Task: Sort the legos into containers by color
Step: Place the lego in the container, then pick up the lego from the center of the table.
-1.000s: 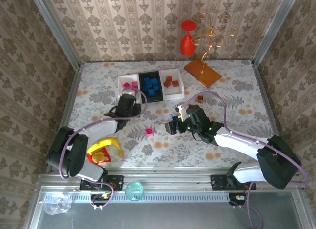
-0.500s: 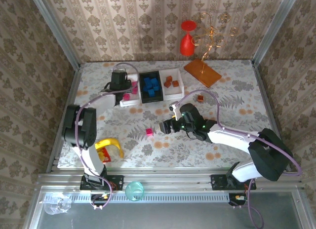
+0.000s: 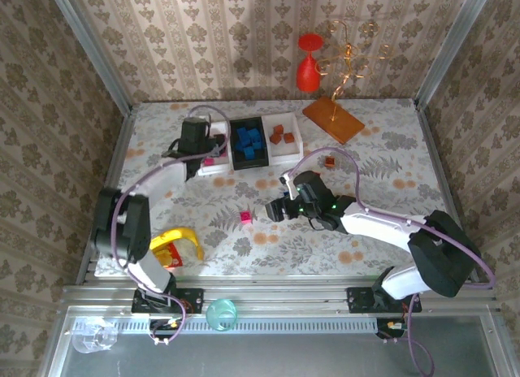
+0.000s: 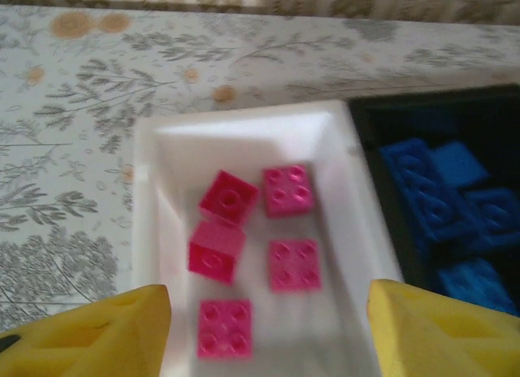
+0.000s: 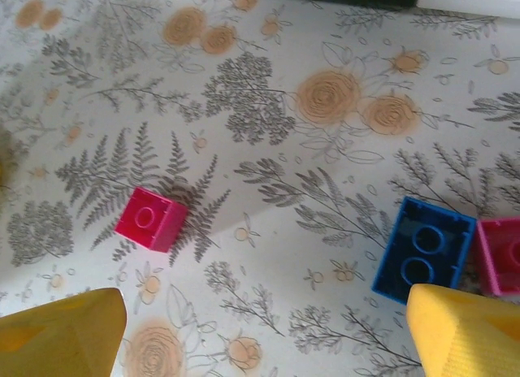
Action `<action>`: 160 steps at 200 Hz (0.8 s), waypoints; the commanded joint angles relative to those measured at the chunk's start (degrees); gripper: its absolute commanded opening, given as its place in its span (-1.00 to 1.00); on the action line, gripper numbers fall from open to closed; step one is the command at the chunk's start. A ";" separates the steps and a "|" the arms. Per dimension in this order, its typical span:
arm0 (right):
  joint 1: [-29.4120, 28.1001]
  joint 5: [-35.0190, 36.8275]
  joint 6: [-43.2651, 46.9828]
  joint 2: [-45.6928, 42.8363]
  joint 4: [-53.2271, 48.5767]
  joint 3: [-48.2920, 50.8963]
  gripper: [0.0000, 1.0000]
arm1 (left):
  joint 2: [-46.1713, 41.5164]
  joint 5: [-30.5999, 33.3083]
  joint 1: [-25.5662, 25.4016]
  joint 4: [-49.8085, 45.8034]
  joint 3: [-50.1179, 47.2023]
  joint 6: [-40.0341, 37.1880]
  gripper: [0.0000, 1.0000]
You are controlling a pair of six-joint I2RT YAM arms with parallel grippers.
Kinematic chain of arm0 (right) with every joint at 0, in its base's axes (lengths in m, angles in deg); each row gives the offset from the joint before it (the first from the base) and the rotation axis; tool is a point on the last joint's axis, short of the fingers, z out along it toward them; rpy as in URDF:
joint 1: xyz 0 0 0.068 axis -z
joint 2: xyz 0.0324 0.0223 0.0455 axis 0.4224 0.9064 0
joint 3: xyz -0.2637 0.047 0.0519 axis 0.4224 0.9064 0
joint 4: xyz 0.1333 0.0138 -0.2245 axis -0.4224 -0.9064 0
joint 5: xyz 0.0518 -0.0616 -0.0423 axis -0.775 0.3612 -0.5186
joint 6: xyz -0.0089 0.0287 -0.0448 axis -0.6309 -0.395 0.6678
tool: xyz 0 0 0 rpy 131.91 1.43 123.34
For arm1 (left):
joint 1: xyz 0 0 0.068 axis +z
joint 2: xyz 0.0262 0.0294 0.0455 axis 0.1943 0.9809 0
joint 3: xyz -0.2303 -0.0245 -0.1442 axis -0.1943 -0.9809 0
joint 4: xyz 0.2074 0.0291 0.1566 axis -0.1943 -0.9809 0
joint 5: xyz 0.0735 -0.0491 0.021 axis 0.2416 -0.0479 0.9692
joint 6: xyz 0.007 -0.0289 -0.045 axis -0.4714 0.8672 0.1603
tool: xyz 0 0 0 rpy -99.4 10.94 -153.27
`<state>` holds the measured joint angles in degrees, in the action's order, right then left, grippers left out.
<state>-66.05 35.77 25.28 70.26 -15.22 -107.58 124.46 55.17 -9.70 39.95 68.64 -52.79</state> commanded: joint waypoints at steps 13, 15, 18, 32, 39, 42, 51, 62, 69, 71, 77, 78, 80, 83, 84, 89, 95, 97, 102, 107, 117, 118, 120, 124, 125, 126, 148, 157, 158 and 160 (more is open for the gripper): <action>0.21 3.91 4.76 -4.60 -5.08 -0.75 0.84 | -9.69 -7.97 -4.85 0.28 -11.94 2.96 0.44; 0.30 4.03 4.81 -4.78 -5.28 -0.77 0.84 | -10.27 -8.08 -4.89 -0.02 -12.54 3.20 0.45; 0.42 4.14 5.02 -5.01 -5.55 -0.72 0.84 | -11.09 -8.48 -4.93 -0.37 -13.44 3.57 0.45; 1.18 5.34 5.50 -6.47 -7.15 -0.44 0.86 | -14.50 -9.21 -8.36 -1.76 -17.30 6.16 0.48; 1.61 6.57 5.26 -7.27 -7.99 -0.36 0.88 | -15.89 -9.25 -9.80 -2.19 -18.81 7.99 0.49; 1.80 6.96 5.18 -7.57 -8.26 -0.28 0.88 | -16.37 -9.24 -10.56 -2.31 -19.58 8.66 0.50; 2.56 7.86 4.81 -8.69 -8.68 0.04 0.90 | -17.44 -8.32 -13.16 -2.60 -21.08 10.45 0.53; 3.55 8.76 4.48 -9.96 -8.74 0.52 0.92 | -17.96 -5.56 -16.65 -4.11 -22.02 12.08 0.57; 4.10 9.30 4.48 -10.83 -8.78 0.83 0.93 | -17.81 -3.23 -18.80 -5.09 -22.33 12.92 0.60; 4.24 9.47 4.47 -11.09 -8.78 0.98 0.94 | -17.73 -2.53 -19.34 -5.40 -22.41 13.12 0.60; 4.74 9.94 4.56 -11.85 -8.80 1.24 0.95 | -17.41 -0.68 -20.86 -6.23 -22.64 13.99 0.61; 4.79 10.01 4.60 -11.97 -8.80 1.28 0.95 | -17.33 -0.38 -21.07 -6.30 -22.71 14.16 0.61; 4.94 10.17 4.64 -12.23 -8.83 1.36 0.96 | -17.21 0.12 -21.51 -6.41 -22.81 14.44 0.62; 5.13 10.39 4.76 -12.64 -8.88 1.47 0.96 | -16.99 0.77 -22.11 -6.50 -23.02 14.89 0.62; 5.21 10.50 4.84 -12.76 -8.89 1.49 0.96 | -16.90 0.97 -22.31 -6.52 -23.08 15.05 0.63; 5.56 10.81 5.03 -13.38 -9.02 1.61 0.97 | -16.47 1.63 -23.15 -6.49 -23.41 15.70 0.63; 5.99 11.08 5.26 -14.09 -9.16 1.76 0.98 | -15.96 2.41 -24.08 -6.45 -23.69 16.53 0.64; 6.12 11.12 5.33 -14.34 -9.23 1.83 0.98 | -15.77 2.68 -24.33 -6.44 -23.78 16.88 0.64; 6.43 11.12 5.51 -14.85 -9.16 1.93 0.99 | -15.33 3.39 -25.18 -6.29 -24.06 17.76 0.65; 6.66 11.14 5.60 -15.28 -9.16 2.01 0.99 | -14.82 3.80 -26.03 -5.79 -24.33 18.43 0.65; 7.02 10.92 5.61 -15.91 -8.98 2.20 1.00 | -13.41 4.44 -27.41 -5.10 -24.46 19.59 0.66; 7.03 10.90 5.61 -15.93 -8.98 2.25 1.00 | -13.27 4.51 -27.56 -5.02 -24.41 19.69 0.66; 7.04 10.81 5.68 -16.01 -8.92 2.28 1.00 | -12.94 4.75 -27.77 -4.92 -24.38 19.87 0.66; 7.13 10.62 5.63 -16.03 -8.81 2.29 1.00 | -12.25 5.12 -28.33 -4.87 -24.25 20.14 0.67; 7.13 10.61 5.58 -16.08 -8.86 2.34 1.00 | -12.07 5.25 -28.45 -4.91 -24.22 20.22 0.67; 7.13 10.52 5.55 -16.06 -8.88 2.36 1.00 | -11.90 5.36 -28.56 -4.97 -24.16 20.31 0.67; 7.18 9.82 5.28 -15.48 -8.68 2.42 1.00 | -8.08 6.20 -29.87 -4.49 -23.03 21.16 0.66; 7.22 9.38 5.12 -15.10 -8.48 2.55 1.00 | -6.71 6.08 -30.06 -4.27 -22.42 21.44 0.64; 7.22 9.38 5.15 -15.04 -8.47 2.55 1.00 | -6.58 6.13 -30.06 -4.26 -22.34 21.44 0.64; 7.22 9.31 5.14 -14.95 -8.48 2.56 1.00 | -6.35 6.18 -30.09 -4.29 -22.24 21.49 0.63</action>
<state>-58.99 44.52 30.14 55.13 -23.13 -105.96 115.45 58.55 -39.12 35.42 45.12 -34.48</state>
